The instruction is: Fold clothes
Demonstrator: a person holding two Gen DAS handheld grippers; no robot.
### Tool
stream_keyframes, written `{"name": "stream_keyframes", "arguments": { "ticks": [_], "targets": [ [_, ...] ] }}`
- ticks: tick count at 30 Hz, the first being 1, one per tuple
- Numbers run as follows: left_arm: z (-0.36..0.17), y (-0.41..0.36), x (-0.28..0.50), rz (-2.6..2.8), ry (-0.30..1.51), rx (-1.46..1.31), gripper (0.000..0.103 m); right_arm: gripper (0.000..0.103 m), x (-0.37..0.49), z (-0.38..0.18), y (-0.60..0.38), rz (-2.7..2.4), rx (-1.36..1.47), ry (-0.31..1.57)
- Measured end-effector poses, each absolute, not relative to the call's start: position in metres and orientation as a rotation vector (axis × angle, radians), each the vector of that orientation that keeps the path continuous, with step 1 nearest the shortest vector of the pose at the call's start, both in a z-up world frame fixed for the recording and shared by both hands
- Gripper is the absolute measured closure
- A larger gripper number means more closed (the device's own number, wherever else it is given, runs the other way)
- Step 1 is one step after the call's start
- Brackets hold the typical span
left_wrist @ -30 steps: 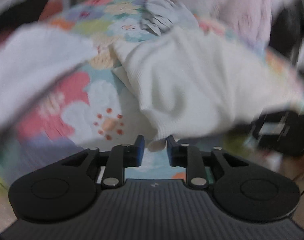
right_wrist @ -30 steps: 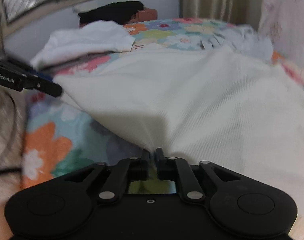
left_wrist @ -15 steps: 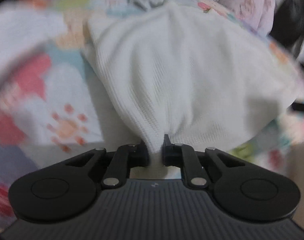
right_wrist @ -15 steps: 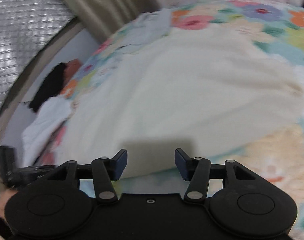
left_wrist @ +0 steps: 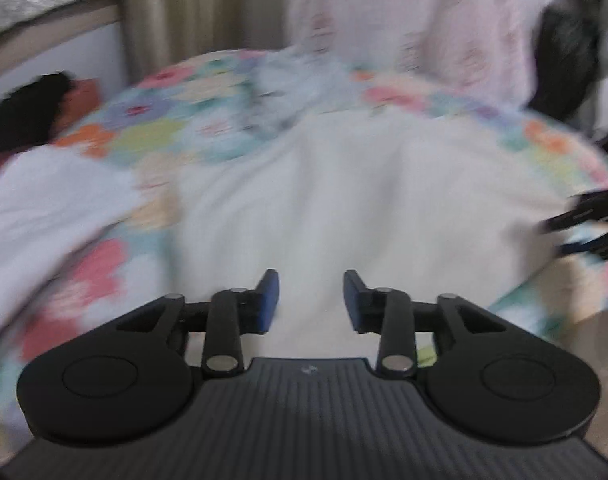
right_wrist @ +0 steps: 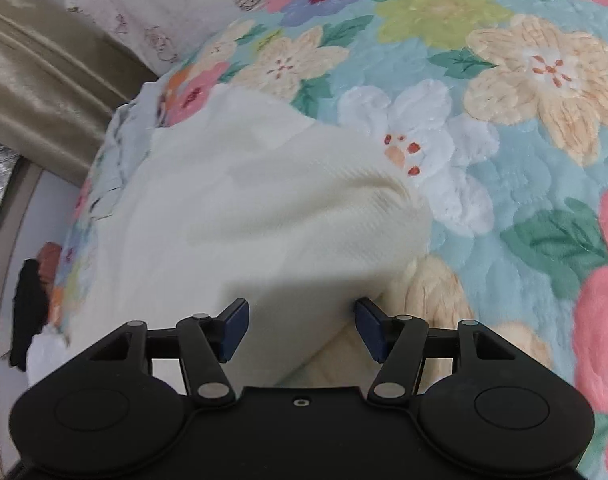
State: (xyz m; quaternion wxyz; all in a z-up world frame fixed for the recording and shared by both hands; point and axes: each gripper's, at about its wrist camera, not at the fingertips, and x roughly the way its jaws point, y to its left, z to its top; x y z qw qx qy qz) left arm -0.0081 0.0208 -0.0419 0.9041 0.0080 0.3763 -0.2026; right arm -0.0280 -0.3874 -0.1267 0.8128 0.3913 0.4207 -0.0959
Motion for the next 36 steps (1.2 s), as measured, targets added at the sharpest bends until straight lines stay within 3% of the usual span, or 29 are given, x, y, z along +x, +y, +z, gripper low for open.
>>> {"name": "stream_keyframes", "arguments": {
  "ticks": [4, 8, 15, 18, 19, 21, 22, 23, 25, 30, 34, 36],
  "targets": [
    [-0.069, -0.010, 0.010, -0.505, 0.837, -0.055, 0.064, 0.026, -0.012, -0.136, -0.391, -0.192, 0.849, 0.897],
    [-0.090, -0.024, 0.019, -0.538, 0.864, -0.105, 0.064, 0.029, -0.013, -0.135, -0.412, -0.181, 0.975, 0.869],
    [-0.121, -0.040, 0.025, -0.483, 0.970, -0.042, 0.062, 0.028, -0.044, -0.125, -0.425, -0.286, 0.876, 0.846],
    [-0.127, -0.041, 0.025, -0.444, 0.995, -0.055, 0.062, 0.016, -0.028, -0.141, -0.428, -0.242, 0.916, 0.807],
    [-0.128, -0.039, 0.026, -0.436, 0.997, -0.076, 0.062, 0.007, -0.022, -0.146, -0.428, -0.219, 0.924, 0.792],
    [-0.129, -0.038, 0.027, -0.424, 1.005, -0.104, 0.062, 0.007, -0.012, -0.146, -0.422, -0.212, 0.880, 0.758],
    [-0.128, -0.038, 0.028, -0.420, 1.008, -0.109, 0.062, 0.016, -0.007, -0.145, -0.419, -0.209, 0.855, 0.740],
    [-0.125, -0.038, 0.027, -0.423, 1.001, -0.111, 0.062, 0.050, -0.005, -0.142, -0.416, -0.223, 0.817, 0.735],
    [-0.119, -0.038, 0.023, -0.430, 0.981, -0.111, 0.061, 0.076, -0.005, -0.132, -0.412, -0.214, 0.741, 0.710],
    [-0.120, -0.034, 0.020, -0.427, 0.989, -0.114, 0.057, 0.084, -0.038, -0.087, -0.407, -0.251, 0.651, 0.526],
    [-0.128, -0.039, 0.026, -0.423, 1.004, -0.098, 0.057, 0.084, -0.025, -0.117, -0.416, -0.296, 0.695, 0.650],
    [-0.128, -0.041, 0.030, -0.428, 1.018, -0.084, 0.057, 0.084, -0.029, -0.110, -0.416, -0.281, 0.696, 0.626]
  ]
}}
